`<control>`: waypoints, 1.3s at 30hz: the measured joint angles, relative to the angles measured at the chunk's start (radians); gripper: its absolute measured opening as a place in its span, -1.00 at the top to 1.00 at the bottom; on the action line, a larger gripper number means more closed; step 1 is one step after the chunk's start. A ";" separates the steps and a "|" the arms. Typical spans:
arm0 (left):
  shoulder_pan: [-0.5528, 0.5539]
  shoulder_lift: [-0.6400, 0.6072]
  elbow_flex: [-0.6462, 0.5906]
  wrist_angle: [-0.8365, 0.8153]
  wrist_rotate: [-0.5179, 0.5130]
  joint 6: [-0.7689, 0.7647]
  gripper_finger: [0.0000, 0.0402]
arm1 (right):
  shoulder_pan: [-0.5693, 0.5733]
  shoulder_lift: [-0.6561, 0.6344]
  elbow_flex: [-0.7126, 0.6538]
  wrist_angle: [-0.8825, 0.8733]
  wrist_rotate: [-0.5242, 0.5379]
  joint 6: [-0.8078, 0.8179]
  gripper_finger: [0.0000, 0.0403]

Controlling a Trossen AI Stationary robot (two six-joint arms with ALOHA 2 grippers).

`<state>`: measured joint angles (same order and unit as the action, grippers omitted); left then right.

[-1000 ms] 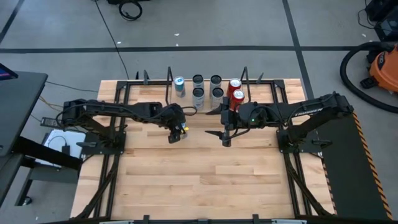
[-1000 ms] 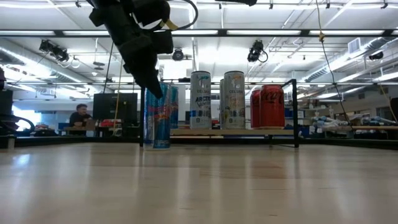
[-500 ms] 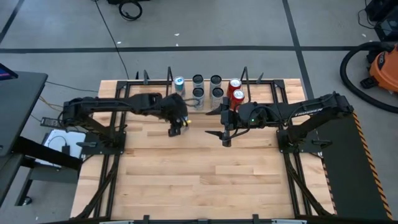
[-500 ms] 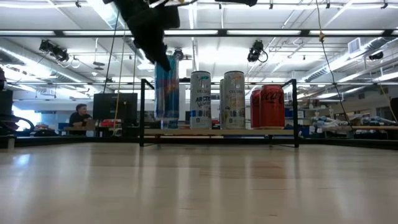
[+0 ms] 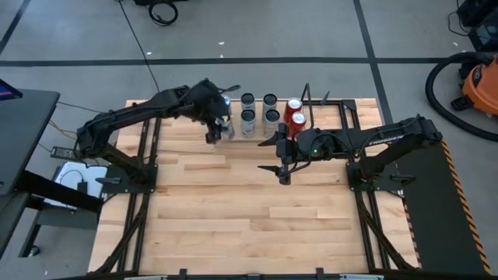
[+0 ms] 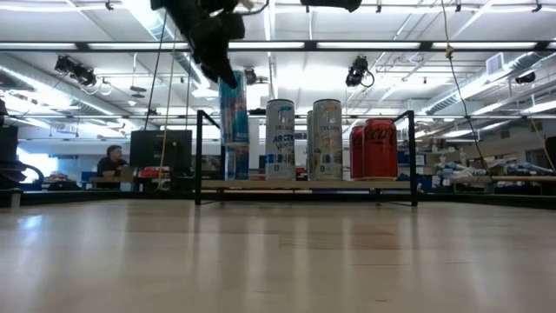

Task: Place canned beverage on shelf
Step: Put the blue soda can aligned with the other blue soda can on the shelf

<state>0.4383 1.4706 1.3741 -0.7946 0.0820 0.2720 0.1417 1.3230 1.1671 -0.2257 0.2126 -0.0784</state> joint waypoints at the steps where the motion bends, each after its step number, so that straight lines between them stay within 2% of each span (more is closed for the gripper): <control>1: 0.014 0.000 -0.008 0.001 0.001 0.005 -0.21 | 0.000 0.000 0.000 -0.001 0.000 0.000 -0.66; 6: 0.057 0.004 -0.027 0.003 0.000 0.027 -0.22 | 0.000 0.000 0.000 -0.004 0.000 -0.001 -0.66; 21: 0.068 0.122 -0.029 0.038 0.000 0.068 -0.22 | 0.000 0.000 0.000 -0.020 0.000 0.006 -0.66; 30: 0.114 0.153 -0.029 0.050 -0.001 0.073 -0.22 | 0.000 0.000 0.000 -0.023 0.000 0.007 -0.66; 39: 0.115 0.172 -0.028 0.066 0.028 0.079 -0.22 | 0.000 0.000 0.000 -0.024 0.000 0.007 -0.66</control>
<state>0.5529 1.6425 1.3457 -0.7289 0.1101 0.3511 0.1417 1.3231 1.1671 -0.2500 0.2121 -0.0711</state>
